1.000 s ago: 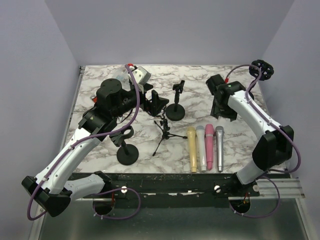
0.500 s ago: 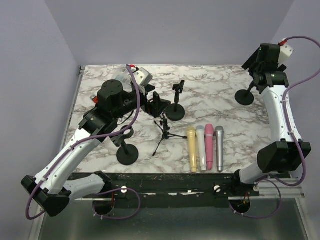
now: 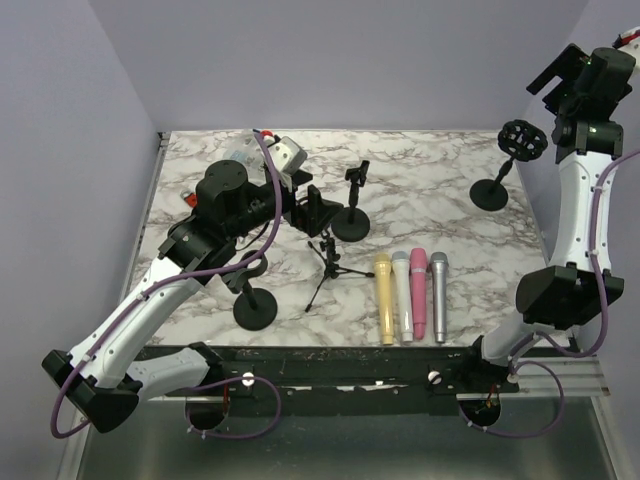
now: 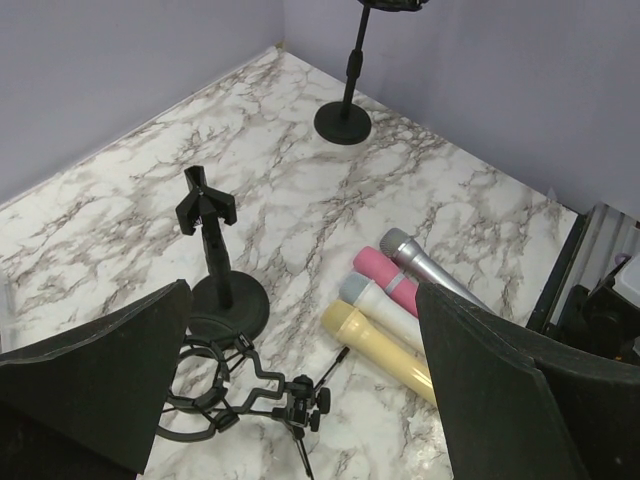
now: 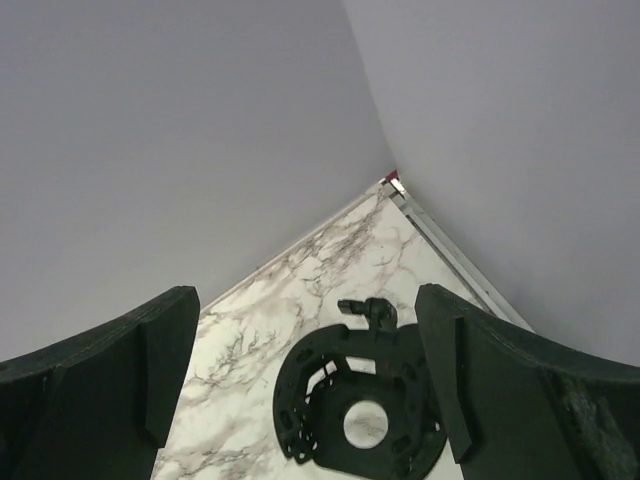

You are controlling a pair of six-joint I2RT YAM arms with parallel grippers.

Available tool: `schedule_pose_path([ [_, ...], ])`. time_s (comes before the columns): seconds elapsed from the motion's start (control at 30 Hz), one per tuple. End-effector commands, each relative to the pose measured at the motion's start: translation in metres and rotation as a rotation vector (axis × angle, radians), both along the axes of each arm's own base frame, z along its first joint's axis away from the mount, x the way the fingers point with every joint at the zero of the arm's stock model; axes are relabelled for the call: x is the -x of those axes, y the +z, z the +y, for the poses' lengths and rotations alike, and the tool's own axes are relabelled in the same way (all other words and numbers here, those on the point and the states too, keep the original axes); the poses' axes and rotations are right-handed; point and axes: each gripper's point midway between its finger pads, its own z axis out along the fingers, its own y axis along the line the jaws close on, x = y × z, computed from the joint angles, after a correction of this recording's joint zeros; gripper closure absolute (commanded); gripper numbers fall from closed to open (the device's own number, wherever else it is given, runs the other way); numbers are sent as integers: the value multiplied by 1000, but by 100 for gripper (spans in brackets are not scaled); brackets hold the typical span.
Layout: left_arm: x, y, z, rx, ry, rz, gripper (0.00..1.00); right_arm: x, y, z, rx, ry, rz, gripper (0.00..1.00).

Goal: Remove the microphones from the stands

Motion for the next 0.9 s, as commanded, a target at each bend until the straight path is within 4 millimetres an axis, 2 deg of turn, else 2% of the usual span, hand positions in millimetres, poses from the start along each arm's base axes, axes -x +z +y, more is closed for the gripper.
schedule_pose_path([
  [0.0,3,0,-5,5,-26,-5,1,-28,-21,9,12,173,66,6],
  [0.07,3,0,-5,1,-24,-9,2,-33,-31,5,-11,213,81,16],
  [0.23,4,-2,-7,-5,-27,-10,2,-42,-60,-1,-70,288,151,28],
  [0.37,4,-1,-7,-5,-29,-9,1,-40,-79,-5,-92,291,217,37],
  [0.73,4,-3,-8,-7,-32,-5,1,-37,-96,-10,-123,298,260,56],
  [0.87,4,-4,-9,-8,-31,-5,1,-39,-103,-10,-133,307,272,56],
])
